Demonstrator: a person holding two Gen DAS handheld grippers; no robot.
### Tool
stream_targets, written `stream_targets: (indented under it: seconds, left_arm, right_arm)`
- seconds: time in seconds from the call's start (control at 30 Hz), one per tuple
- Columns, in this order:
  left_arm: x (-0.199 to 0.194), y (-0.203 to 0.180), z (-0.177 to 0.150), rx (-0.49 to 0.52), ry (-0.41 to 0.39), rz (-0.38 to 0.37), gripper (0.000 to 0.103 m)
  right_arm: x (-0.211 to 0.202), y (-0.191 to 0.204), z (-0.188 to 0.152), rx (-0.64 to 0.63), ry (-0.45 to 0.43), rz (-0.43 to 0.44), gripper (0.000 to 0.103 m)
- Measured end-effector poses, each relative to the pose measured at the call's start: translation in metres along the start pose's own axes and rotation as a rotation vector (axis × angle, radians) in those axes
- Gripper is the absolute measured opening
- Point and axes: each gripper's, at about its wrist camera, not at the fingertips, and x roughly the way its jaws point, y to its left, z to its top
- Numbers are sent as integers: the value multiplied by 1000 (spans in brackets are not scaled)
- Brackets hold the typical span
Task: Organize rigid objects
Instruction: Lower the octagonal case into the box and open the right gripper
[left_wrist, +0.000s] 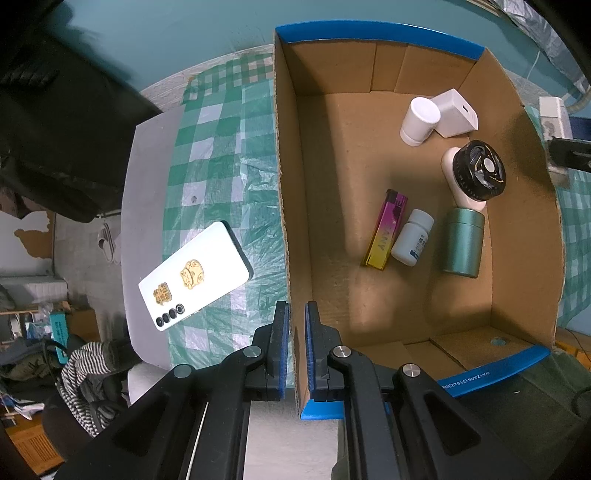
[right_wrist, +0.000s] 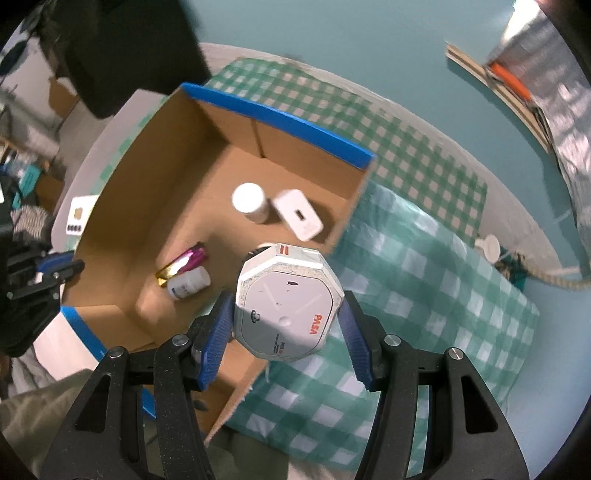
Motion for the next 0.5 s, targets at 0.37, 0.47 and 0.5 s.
stream_targets:
  seconds: [0.37, 0.47, 0.5]
  left_arm:
    - [-1, 1, -1, -4, 0, 0, 8]
    - [-1, 1, -1, -3, 0, 0, 8]
    - [-1, 2, -1, -3, 0, 1, 8]
  right_arm:
    - [18, 34, 12, -153, 24, -10, 57]
    - [26, 40, 14, -181, 38, -15, 57]
    - [28, 43, 15, -192, 43, -17, 57]
